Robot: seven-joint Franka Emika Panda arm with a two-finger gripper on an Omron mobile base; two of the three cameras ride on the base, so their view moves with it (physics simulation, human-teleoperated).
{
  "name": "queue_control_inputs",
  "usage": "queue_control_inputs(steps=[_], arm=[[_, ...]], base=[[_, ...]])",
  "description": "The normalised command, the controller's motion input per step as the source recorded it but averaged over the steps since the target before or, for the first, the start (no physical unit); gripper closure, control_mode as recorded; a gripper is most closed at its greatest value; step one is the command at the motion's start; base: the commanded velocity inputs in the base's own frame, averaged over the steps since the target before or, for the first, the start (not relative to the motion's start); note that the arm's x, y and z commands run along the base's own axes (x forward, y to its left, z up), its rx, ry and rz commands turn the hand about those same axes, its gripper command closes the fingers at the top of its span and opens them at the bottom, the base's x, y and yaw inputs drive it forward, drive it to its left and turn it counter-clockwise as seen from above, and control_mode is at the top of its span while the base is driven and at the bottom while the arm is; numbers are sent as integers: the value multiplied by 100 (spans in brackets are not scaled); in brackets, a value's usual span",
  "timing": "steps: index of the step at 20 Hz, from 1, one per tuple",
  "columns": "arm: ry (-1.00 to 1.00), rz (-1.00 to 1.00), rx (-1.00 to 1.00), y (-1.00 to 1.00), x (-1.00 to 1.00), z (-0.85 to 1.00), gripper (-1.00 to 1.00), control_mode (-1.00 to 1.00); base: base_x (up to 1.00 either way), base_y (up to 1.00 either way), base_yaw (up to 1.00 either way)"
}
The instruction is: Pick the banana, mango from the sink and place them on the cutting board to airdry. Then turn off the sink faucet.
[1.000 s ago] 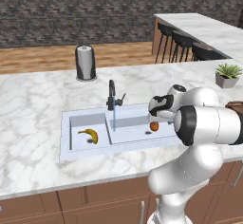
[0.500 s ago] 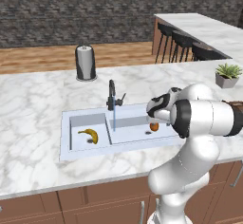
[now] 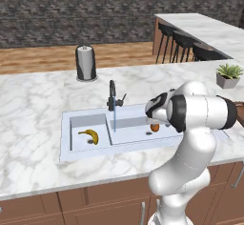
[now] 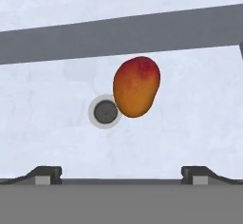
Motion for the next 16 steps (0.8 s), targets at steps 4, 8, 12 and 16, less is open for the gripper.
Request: queue_control_inputs(steps=[4, 8, 12, 16], arm=[[0, 0, 0, 0, 19, -12, -100, -100], [0, 0, 0, -1, 17, -7, -100, -100], [0, 0, 0, -4, 11, -8, -100, -100], [0, 0, 0, -4, 12, -13, -100, -100]], base=[[0, 0, 0], [0, 0, 0], [0, 0, 0], [0, 0, 0]])
